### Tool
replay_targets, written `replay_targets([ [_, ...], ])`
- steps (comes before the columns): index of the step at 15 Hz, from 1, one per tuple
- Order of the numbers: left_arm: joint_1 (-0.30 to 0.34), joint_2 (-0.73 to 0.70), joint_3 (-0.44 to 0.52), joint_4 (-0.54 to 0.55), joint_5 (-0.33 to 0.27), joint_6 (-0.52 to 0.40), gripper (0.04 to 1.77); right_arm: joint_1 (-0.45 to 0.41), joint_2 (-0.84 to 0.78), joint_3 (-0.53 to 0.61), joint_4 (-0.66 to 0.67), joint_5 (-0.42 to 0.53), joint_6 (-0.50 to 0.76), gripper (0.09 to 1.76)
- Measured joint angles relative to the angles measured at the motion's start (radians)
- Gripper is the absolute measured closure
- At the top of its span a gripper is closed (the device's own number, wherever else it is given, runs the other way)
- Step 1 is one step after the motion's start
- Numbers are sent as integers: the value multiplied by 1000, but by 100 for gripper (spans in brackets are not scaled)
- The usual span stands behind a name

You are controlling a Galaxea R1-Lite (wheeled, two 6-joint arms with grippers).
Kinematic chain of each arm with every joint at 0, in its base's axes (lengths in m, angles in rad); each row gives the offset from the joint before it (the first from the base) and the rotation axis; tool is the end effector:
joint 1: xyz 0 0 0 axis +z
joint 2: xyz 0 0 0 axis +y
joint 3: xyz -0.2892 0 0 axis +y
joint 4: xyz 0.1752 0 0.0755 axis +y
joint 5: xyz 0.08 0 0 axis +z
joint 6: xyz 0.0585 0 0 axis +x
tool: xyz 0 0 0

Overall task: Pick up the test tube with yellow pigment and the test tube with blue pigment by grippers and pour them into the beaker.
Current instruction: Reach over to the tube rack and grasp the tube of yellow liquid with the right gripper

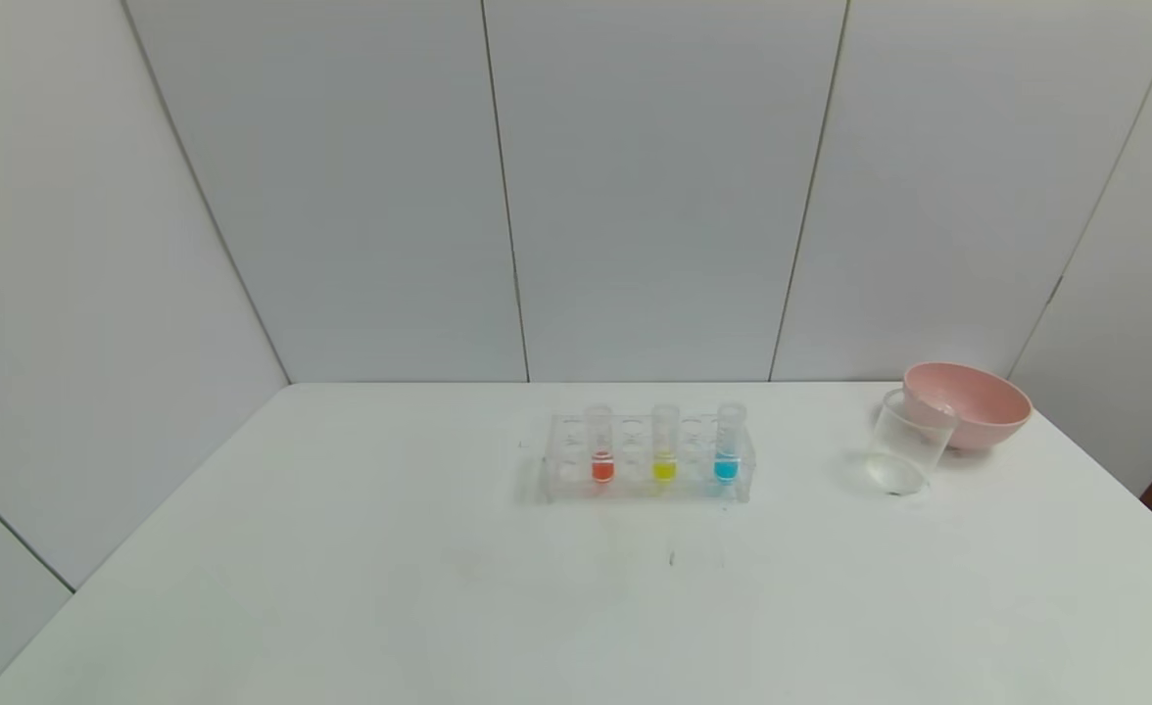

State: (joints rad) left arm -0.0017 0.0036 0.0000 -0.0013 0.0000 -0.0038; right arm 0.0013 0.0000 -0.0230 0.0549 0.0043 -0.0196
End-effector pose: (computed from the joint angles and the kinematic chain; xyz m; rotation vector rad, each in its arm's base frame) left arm 0.0248 0.0000 0.0756 -0.0038 0.0023 -0.0017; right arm 0.0226 0.0003 0.0751 -0.0196 0.0318 0.0059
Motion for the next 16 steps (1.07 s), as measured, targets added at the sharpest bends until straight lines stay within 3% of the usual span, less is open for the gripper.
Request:
replay_targets([
  [11, 0, 0, 0, 0, 0, 0, 5, 0, 4, -11, 13, -4, 7, 14],
  [16, 0, 0, 0, 0, 0, 0, 5, 17, 155, -143, -40, 9, 94, 14],
])
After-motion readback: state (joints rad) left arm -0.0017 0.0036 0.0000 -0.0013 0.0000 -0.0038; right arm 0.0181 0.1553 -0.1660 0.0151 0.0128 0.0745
